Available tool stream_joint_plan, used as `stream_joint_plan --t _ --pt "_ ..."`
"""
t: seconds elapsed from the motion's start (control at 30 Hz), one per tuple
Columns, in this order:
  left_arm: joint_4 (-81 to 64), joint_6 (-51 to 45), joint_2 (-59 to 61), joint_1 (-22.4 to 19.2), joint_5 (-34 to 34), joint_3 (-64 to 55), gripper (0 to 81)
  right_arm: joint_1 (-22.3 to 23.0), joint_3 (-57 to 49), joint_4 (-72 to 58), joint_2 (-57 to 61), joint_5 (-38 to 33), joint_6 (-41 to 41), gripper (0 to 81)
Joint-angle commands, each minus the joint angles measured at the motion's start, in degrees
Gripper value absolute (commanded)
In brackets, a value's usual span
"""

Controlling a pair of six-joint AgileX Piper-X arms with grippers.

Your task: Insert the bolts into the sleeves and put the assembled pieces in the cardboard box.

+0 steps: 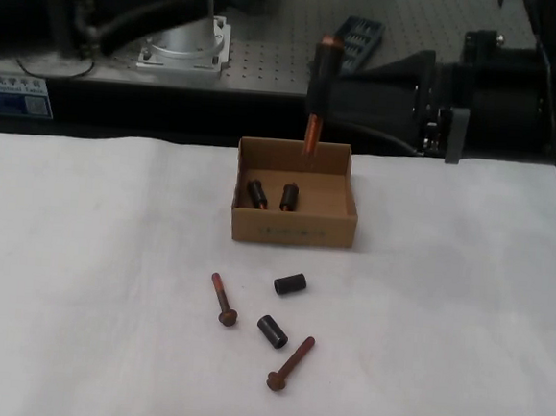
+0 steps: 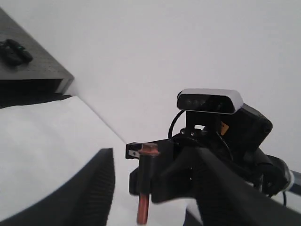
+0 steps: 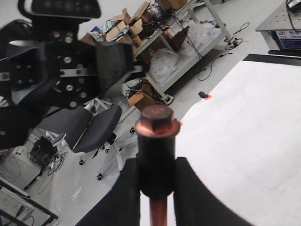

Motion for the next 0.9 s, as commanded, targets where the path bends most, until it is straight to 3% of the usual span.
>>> stream_joint_plan --t 0.0,0.3,0.57,0.87 --pt "13.06 11.61 -5.99 1.30 -2.77 -0.28 34.4 -0.26 -0.18 -0.39 -0.53 0.32 -0.34 2.4" --pt "44.94 28.15 -22.25 1.84 -19.54 -0.28 34.4 -3.55 -12.76 4.56 16.92 3.39 0.17 2.4" --pt "51.34 28.40 -27.58 1.84 -20.29 -0.28 34.4 -4.45 -34.23 16.32 38.82 5.57 -0.04 2.4" --pt "51.74 28.40 -27.82 1.84 -20.51 -0.28 34.4 -5.60 -52.46 36.62 52.64 18.73 -7.15 2.4"
